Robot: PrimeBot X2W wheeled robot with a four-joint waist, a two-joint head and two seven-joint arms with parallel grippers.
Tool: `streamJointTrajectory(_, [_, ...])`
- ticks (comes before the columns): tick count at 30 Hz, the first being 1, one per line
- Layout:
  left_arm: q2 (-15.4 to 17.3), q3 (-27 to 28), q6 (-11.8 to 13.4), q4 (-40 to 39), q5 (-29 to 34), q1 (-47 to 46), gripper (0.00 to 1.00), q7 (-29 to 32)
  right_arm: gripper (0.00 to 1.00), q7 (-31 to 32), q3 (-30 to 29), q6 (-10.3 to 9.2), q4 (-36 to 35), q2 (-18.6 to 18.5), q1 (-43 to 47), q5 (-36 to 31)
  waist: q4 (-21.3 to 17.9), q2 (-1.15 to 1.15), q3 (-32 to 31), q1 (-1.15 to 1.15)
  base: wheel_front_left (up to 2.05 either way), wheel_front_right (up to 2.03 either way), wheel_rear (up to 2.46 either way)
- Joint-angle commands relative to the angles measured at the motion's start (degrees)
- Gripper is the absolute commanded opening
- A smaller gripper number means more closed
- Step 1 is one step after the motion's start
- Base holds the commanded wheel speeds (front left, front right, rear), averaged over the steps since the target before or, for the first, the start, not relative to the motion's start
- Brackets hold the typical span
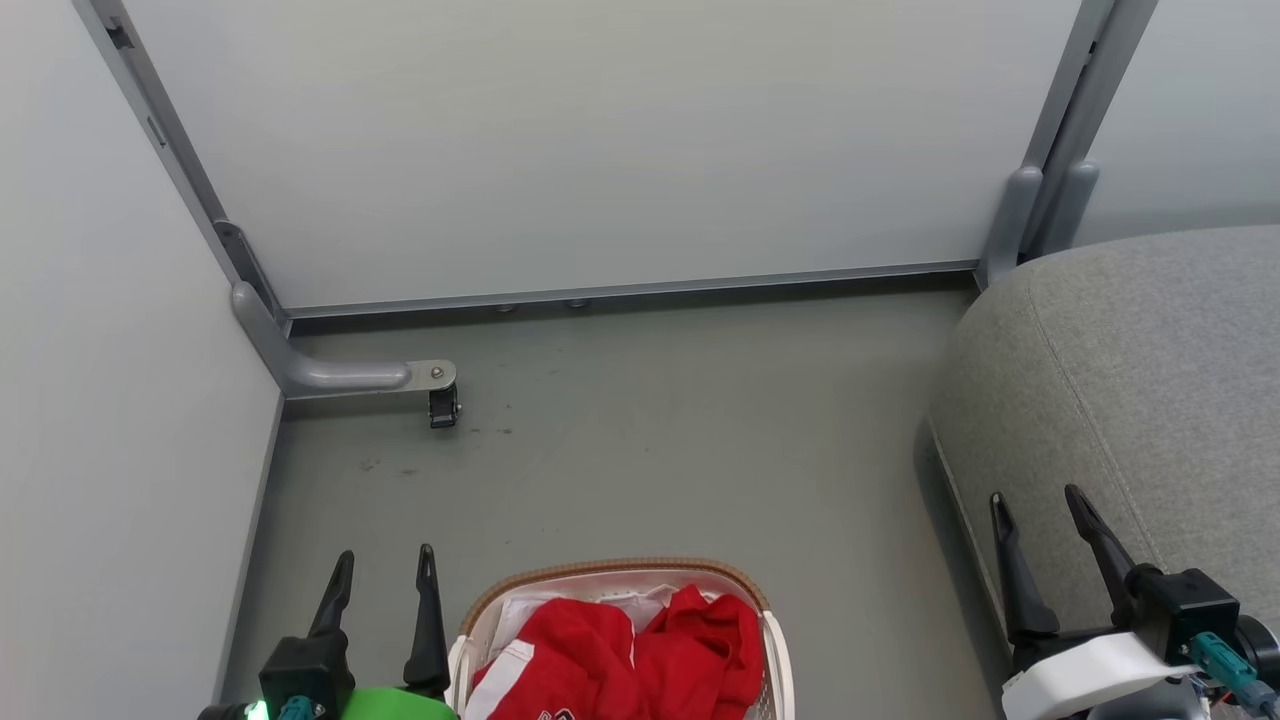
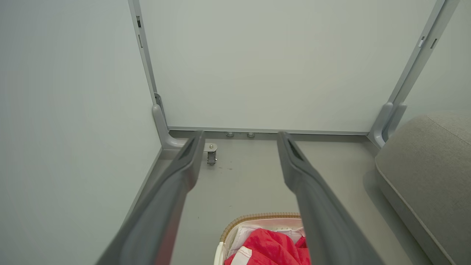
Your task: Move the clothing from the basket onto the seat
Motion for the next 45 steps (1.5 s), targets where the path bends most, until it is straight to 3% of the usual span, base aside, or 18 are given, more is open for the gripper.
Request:
streamJointTrajectory(1, [0.38, -0.04, -0.09, 0.00, -0.16, 0.68, 1.00, -0.22, 1.00, -0.29, -0.19, 0.00, -0.01, -0.32, 0.39, -0.02, -0.03, 0.00, 0.06, 0.00, 0.00, 0.00, 0.00])
streamJointTrajectory(10, [0.36, -1.79, -1.40, 1.86, 1.16, -3.21, 1.00, -0.21, 1.00, -0.28, -0.37, 0.00, -0.67, -0.32, -0.99, -0.39, -0.19, 0.00, 2.11, 0.00, 0.00, 0.00, 0.00])
streamJointTrajectory(18, [0.34, -7.14, -3.67, 13.67, 1.38, -14.24, 1.00, -0.15, 1.00, -0.27, -1.35, 0.00, -2.18, -0.32, -5.03, -0.91, -1.70, 0.00, 9.53, 0.00, 0.00, 0.00, 0.00])
streamJointTrajectory(27, [0.36, -20.98, -4.83, 28.58, -0.87, -27.22, 1.00, 0.35, 1.00, -0.20, -2.32, -0.01, -5.41, -0.29, -12.26, -0.03, -5.85, 0.00, 21.50, 0.00, 0.00, 0.00, 0.00])
streamJointTrajectory(32, [0.38, -29.72, -5.18, 32.39, -2.87, -33.04, 1.00, 1.81, 1.00, -0.19, -2.75, -0.01, -8.18, -0.26, -15.40, 1.14, -8.29, 0.00, 27.86, 0.00, 0.00, 0.00, 0.00])
streamJointTrajectory(45, [0.42, -42.54, -2.07, 38.61, -8.55, -42.05, 1.00, 4.81, 1.00, -0.17, -0.35, -0.01, -13.06, -0.21, -22.43, 5.52, -15.28, 0.00, 42.24, 0.00, 0.00, 0.00, 0.00])
